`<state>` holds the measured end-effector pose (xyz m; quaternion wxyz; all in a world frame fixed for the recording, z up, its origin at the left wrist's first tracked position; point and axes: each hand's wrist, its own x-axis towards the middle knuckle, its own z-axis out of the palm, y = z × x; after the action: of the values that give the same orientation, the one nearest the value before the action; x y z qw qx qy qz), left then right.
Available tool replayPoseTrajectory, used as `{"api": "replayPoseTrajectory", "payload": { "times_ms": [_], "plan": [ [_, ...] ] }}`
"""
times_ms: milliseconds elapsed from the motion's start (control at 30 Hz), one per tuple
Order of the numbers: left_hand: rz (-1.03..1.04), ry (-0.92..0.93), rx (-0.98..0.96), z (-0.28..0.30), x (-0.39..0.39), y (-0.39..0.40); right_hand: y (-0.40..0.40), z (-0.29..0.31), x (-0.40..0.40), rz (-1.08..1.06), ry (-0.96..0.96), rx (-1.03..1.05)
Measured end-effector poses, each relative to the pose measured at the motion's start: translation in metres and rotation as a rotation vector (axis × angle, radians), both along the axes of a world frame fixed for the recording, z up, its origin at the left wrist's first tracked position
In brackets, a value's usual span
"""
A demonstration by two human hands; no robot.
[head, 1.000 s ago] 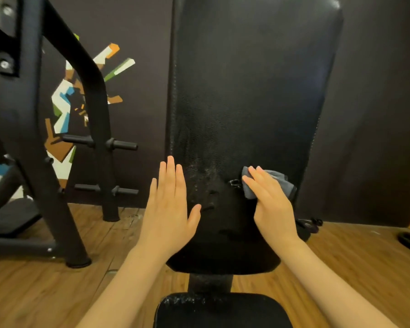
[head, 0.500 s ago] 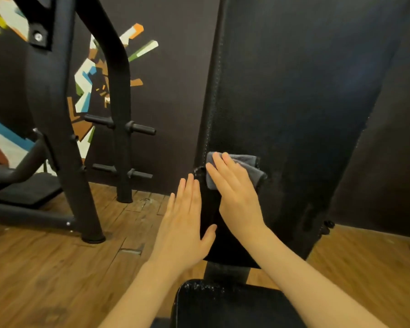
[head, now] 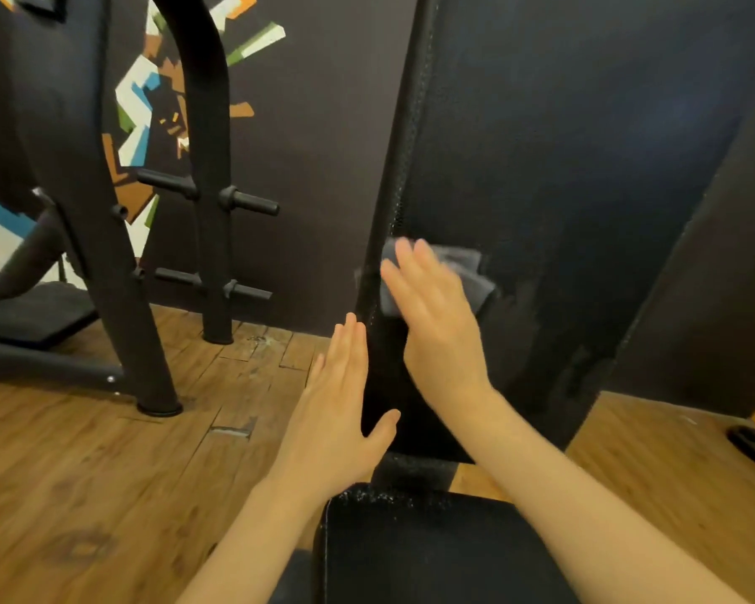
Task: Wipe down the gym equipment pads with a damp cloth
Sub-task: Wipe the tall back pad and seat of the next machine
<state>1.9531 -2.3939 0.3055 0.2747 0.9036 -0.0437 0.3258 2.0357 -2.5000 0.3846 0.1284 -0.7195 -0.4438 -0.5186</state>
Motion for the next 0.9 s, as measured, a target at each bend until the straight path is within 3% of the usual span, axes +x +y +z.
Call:
{"api": "replayPoseTrajectory", "payload": {
  "times_ms": [100, 167, 267, 367, 500, 600, 700, 800, 900],
  "plan": [
    [-0.017, 0.022, 0.019, -0.006, -0.002, 0.004, -0.022, -0.040, -0.008, -0.076, 0.002, -0.232],
    [-0.027, 0.020, 0.026, -0.008, -0.004, 0.006, -0.030, -0.030, -0.012, -0.061, 0.013, -0.283],
    [-0.045, 0.026, -0.033, -0.007, -0.004, 0.001, -0.025, 0.021, -0.019, 0.008, 0.008, -0.115],
    [-0.034, 0.019, -0.068, -0.009, -0.003, -0.003, -0.012, 0.058, -0.010, -0.054, -0.028, 0.023],
    [-0.028, 0.033, -0.053, -0.009, -0.003, -0.001, -0.003, 0.016, -0.002, -0.065, 0.053, 0.072],
    [-0.034, 0.058, -0.025, -0.008, -0.006, 0.002, -0.023, -0.042, -0.008, -0.104, 0.048, -0.154],
    [-0.013, 0.077, 0.010, -0.007, -0.009, 0.003, -0.041, -0.044, -0.012, -0.119, 0.008, -0.309],
    [-0.017, 0.050, -0.025, -0.007, -0.009, -0.001, -0.039, 0.001, -0.015, 0.001, 0.059, -0.175],
    [-0.012, 0.017, -0.085, -0.008, -0.007, -0.008, -0.037, 0.048, -0.008, -0.063, 0.029, 0.007]
  ]
}}
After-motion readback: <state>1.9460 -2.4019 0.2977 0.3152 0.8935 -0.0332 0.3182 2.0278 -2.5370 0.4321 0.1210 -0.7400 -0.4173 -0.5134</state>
